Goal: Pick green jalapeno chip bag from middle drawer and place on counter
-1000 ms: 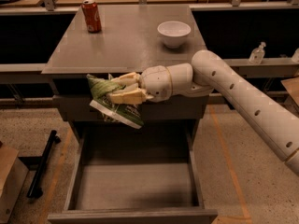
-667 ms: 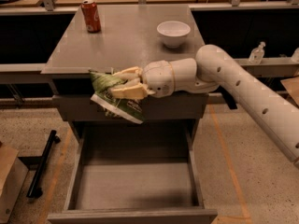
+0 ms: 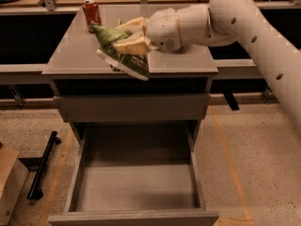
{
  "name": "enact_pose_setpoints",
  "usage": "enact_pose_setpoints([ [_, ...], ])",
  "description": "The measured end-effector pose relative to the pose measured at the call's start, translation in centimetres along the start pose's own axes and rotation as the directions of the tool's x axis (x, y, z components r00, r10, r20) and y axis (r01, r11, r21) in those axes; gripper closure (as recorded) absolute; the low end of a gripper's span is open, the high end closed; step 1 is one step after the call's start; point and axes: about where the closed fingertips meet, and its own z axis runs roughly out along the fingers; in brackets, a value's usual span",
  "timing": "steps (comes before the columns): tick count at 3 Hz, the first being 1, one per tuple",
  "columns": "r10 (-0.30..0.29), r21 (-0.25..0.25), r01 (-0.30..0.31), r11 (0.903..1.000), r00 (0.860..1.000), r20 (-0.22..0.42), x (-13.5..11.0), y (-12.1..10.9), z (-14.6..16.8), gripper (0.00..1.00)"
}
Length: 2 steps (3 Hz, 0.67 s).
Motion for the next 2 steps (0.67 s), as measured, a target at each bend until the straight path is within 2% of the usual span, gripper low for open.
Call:
enact_pose_setpoints([
  [1,-0.127,0.134,0.131,0.9824,0.991,-0.034,-1.1,-6.5,-1.2,1.00],
  [2,-0.159,0.169,0.160,0.9725,0.987,-0.022,-2.8,-7.7,-2.4,1.00],
])
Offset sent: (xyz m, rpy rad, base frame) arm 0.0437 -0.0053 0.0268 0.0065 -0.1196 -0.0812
